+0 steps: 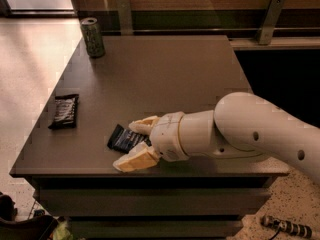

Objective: Move rxbar blueberry near green can

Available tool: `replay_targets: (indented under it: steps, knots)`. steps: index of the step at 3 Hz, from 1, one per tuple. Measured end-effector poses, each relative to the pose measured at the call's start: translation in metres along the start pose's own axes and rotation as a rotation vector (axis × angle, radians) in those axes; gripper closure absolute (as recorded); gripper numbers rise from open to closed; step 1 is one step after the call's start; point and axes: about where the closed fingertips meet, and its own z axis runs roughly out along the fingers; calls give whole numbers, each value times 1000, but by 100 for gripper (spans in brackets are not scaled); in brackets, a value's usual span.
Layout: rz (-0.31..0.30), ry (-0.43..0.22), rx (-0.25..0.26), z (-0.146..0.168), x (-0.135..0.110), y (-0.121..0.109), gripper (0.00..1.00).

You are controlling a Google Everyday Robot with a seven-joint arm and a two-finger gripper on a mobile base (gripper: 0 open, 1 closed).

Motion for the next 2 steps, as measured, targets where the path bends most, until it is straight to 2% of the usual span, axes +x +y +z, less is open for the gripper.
replay_targets:
  steps: [1, 2]
  knots:
    - [-1, 0, 0, 0, 0, 0, 71]
    - [-5, 1, -1, 0, -2, 1, 100]
